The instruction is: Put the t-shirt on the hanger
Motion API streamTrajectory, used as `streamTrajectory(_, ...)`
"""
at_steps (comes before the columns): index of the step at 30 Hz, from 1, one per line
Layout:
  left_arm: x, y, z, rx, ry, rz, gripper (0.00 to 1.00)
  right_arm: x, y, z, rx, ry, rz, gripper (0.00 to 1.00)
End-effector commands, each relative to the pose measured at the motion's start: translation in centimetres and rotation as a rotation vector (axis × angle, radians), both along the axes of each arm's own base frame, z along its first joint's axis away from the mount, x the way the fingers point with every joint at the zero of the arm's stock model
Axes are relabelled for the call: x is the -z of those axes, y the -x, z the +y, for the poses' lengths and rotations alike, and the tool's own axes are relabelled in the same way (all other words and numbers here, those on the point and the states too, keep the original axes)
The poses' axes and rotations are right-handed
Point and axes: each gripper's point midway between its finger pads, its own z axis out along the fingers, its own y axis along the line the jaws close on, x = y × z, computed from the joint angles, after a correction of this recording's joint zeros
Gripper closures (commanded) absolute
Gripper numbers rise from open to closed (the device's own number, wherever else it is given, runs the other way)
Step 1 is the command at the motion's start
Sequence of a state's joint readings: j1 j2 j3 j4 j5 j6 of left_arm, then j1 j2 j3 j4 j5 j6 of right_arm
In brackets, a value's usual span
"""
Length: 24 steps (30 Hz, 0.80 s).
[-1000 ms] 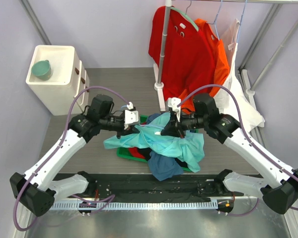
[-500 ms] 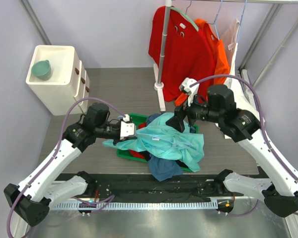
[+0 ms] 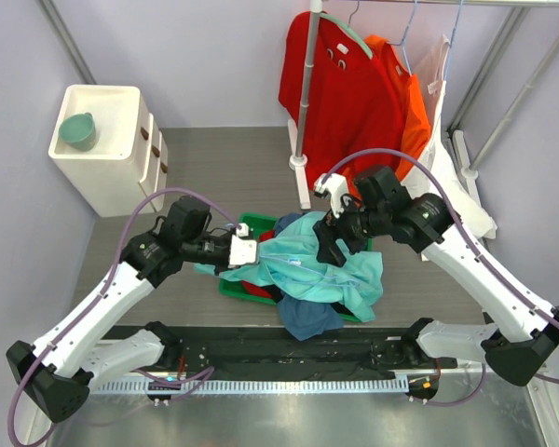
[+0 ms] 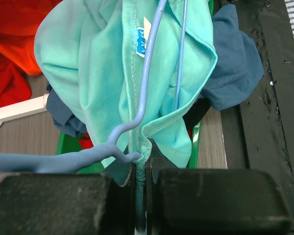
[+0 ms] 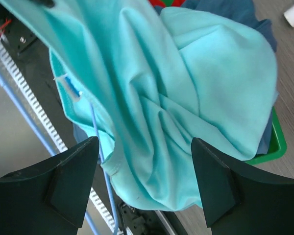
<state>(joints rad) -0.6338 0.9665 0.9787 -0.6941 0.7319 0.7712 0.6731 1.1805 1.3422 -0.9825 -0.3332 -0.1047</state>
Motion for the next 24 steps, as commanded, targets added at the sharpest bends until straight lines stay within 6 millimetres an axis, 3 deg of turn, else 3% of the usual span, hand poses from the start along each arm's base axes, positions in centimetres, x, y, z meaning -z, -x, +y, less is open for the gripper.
streamTrajectory(1,-1.4,-0.3,-0.2,-0.001,0.019,-0.039,1.0,-1.5,1.6,-0.1,-0.137,0.034,-0.019,0.19)
streamTrajectory(5,-1.3,-0.4,-0.2,-0.014,0.025,-0.033,1.0,-0.9,2.5,0.7,-0.202,0.063,-0.015,0.19)
streamTrajectory(9,-1.8,-0.7,-0.4,-0.035,0.041,-0.028,1.0,1.2,1.2,0.4,-0.171,0.17,-0.056,0.2)
streamTrajectory(13,-2.0,-0.8,-0.4,-0.059,0.056,-0.017,1.0,1.4,-0.5,0.4,-0.118,0.246,-0.108,0.34)
streamTrajectory(14,-2.2,-0.8,-0.4,-0.068,0.061,-0.016,1.0,1.4,-1.0,0.4,-0.096,0.258,-0.116,0.41)
streamTrajectory(16,-2.1,-0.6,-0.2,-0.084,0.07,-0.002,1.0,1.8,-1.5,0.0,-0.074,0.288,-0.122,0.45)
streamTrajectory(20,-2.2,-0.6,0.6,-0.127,0.069,-0.022,1.0,2.6,-1.3,-1.8,-0.067,0.368,-0.127,0.55)
streamTrajectory(24,-2.6,-0.5,1.6,-0.169,0.063,-0.046,1.0,2.1,-0.7,-3.9,-0.034,0.416,-0.138,0.77)
